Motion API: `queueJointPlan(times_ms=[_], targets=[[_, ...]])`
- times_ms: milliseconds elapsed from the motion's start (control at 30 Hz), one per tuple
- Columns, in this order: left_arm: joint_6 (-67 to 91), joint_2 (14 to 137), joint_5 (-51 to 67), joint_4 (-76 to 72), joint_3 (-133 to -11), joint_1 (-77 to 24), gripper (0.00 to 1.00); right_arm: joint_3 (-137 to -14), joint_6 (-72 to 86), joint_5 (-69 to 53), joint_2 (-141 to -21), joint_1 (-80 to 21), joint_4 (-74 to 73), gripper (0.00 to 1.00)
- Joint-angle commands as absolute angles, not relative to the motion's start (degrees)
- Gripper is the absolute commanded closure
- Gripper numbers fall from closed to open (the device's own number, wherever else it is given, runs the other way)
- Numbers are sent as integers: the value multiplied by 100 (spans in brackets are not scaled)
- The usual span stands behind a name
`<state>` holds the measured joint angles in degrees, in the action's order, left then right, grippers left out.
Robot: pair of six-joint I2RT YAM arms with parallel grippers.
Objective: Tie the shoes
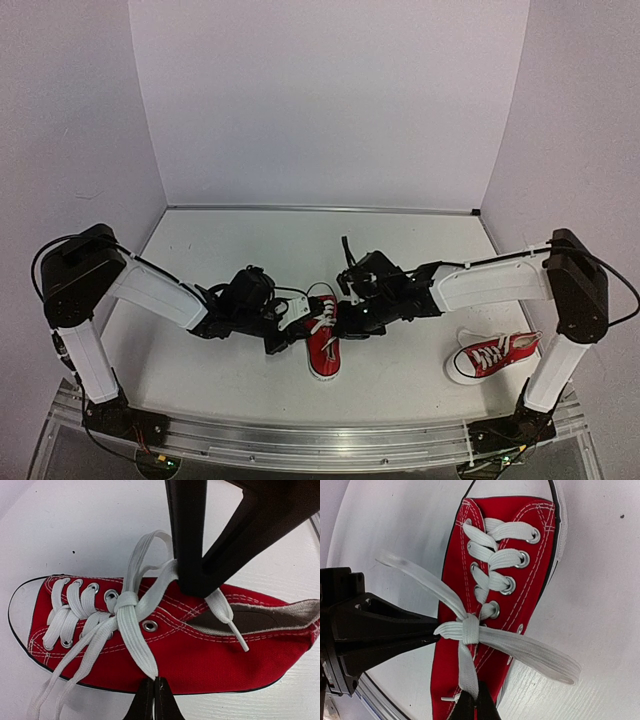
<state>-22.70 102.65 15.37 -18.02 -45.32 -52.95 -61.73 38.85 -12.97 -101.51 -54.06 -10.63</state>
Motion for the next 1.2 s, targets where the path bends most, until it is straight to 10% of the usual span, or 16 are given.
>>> queueJointPlan(times_ms=[0, 1167], targets=[[-2387, 9920, 1079, -1618, -4426, -5280, 100, -6205, 3710, -1361, -9916, -5310, -1309, 97], [-3017, 9558, 624, -564, -4399, -5257, 100, -6122, 2884, -1534, -9726, -5072, -2101, 100]])
